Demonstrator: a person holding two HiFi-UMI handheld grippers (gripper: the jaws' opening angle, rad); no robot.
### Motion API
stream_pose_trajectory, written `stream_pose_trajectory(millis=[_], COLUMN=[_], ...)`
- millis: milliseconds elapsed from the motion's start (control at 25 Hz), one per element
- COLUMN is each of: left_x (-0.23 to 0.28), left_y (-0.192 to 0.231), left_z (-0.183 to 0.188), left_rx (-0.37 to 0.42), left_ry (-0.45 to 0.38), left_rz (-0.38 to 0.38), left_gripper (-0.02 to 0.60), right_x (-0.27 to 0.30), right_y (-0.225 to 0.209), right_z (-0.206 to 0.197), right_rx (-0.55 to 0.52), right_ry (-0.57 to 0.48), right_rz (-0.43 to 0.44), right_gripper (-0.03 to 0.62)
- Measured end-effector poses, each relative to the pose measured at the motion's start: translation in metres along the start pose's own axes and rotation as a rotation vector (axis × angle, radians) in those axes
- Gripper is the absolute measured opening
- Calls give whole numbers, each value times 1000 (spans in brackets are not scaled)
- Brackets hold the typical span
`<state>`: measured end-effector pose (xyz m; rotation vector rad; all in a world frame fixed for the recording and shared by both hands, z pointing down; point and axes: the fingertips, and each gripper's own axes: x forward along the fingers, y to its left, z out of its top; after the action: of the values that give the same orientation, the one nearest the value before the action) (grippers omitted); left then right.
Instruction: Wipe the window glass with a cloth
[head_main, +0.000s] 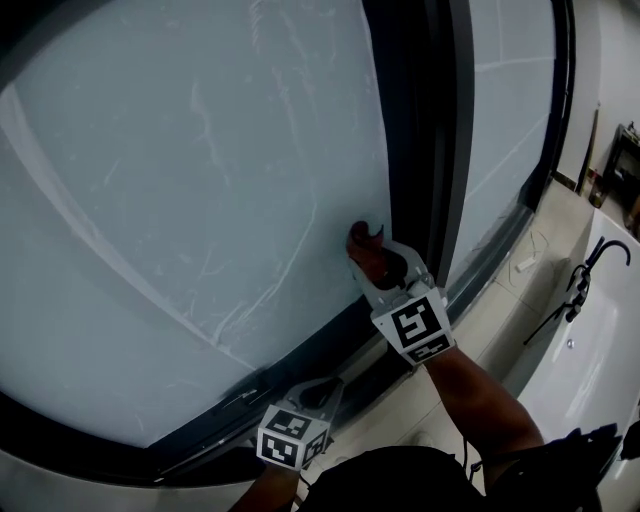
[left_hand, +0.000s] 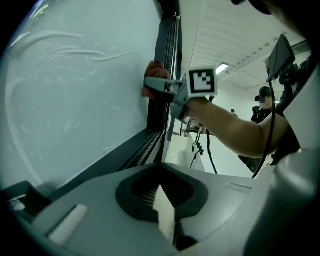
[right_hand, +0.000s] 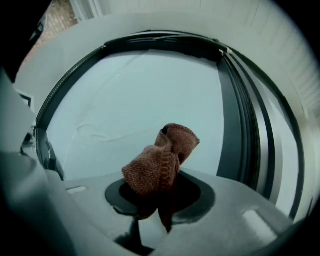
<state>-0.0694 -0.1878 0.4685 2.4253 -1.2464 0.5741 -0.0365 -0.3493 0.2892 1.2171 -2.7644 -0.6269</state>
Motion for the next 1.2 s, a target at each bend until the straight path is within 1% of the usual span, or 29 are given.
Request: stream_pose_trajectory(millis=[80,160,240,320,520,680,920,1120,1200], left_x=[0,0,-1,-3,-8,-8,-6,-4,-3], left_y=[-1,-3,-3,-3,0,0,1,1,-1], left_z=[-1,0,1,3,5,4,5,7,7], left_rx=[3,6,9,12,9,1,-1,-2,-1], left_ry=[3,4,1,-6,-14,-13,-14,-15,-15], left_rz=[-2,-4,-4,-2,11,13,9,3,-3], left_gripper=[17,17,17,17,17,17,17,17,17], right_x=[2,4,11,17,29,36,38,38,37], right_y=[-4,-11,-24,-38,-65,-72,-68,-51,-46], right_z=[53,96,121,135,150,164,165,163,160], right_rx=[-32,-31,-19,-8,0,-4,-2,-87,-104], right_ry=[-80,-136,-170,-187,-194,-227,-248,-245,-241], right_rz=[16,28,26,18,-3,3,3,-10,-8], right_gripper=[107,107,107,107,107,107,109,109,109])
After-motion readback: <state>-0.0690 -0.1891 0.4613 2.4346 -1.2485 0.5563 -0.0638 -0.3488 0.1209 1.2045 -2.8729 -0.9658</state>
